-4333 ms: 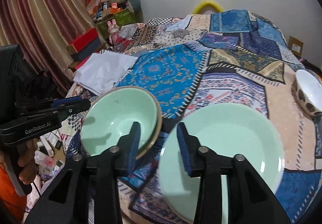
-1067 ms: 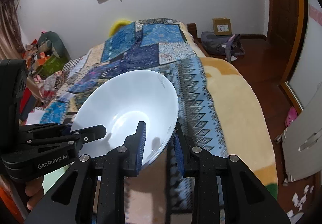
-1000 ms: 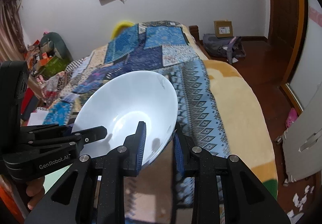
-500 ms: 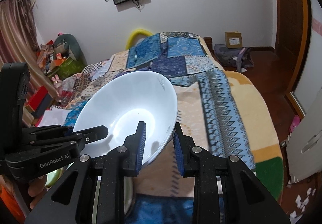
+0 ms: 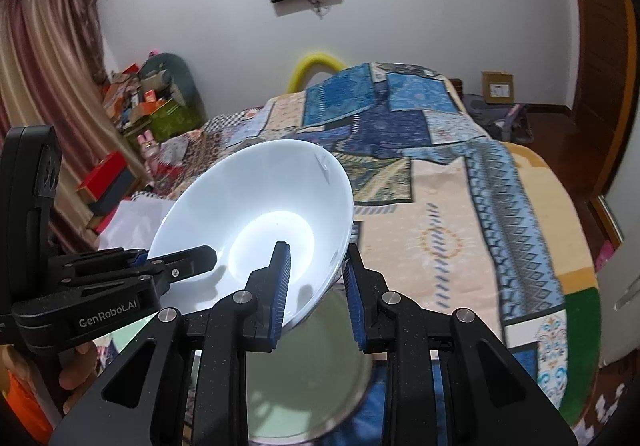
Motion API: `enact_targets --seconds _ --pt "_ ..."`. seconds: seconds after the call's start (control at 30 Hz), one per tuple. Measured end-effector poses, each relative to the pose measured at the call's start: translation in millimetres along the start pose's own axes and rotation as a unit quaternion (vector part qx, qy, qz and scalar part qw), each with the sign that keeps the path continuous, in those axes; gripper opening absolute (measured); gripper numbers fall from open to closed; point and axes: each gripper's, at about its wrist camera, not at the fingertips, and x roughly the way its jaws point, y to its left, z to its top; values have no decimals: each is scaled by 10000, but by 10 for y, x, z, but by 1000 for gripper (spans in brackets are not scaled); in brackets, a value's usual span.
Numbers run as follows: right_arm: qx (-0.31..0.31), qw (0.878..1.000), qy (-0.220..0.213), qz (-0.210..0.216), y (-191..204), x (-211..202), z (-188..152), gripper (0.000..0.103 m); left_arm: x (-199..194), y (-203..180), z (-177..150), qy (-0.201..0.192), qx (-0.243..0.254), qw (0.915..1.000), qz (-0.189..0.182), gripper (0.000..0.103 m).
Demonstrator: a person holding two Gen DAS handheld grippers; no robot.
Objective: Organize plates and bowls
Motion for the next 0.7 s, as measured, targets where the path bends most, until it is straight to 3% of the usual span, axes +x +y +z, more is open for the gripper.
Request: enact_targets --seconds 0.4,0.7 --pt "-263 9987 174 390 623 254 -135 24 -313 701 -264 -57 -325 9989 332 21" --pt "-397 9952 471 756 993 566 -232 24 -328 1192 -470 26 -706 9961 531 21"
